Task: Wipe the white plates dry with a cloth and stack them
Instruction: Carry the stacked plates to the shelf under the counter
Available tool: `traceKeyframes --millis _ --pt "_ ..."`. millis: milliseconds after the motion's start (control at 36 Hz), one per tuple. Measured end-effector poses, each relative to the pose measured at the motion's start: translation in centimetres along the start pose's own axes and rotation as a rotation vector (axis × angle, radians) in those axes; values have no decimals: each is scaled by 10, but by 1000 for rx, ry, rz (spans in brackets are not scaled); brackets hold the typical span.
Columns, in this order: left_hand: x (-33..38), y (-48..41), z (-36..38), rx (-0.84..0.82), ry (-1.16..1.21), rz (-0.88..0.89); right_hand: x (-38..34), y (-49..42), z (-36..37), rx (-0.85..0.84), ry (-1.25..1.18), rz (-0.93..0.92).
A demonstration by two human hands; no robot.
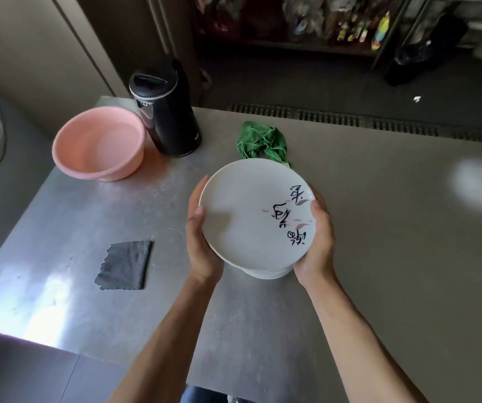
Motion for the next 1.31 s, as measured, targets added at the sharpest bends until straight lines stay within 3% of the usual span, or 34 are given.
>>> traceKeyframes --millis 111,278,417,972,1306 --pt "27 0 -4 -48 -39 115 -10 15 10 -21 -8 -44" --pt "53 15 -16 -68 -138 177 -24 46 20 -14 37 -144" --pt "76 42 -23 -104 -84 193 -21 83 23 -9 65 -175" --pt "160 197 -87 -248 -102 149 43 274 12 79 -31 -93" --pt "173 275 -95 -194 -89 172 52 333 -15 15 7 -57"
Point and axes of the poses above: each hand's wrist, its own y-axis away from the middle knuckle, its own z-axis out of the palm, x = y × z, the point moved 10 cm from there along -y, towards the middle knuckle, and after that the axes turned 13 degrees about z, right-handed, at the moved point
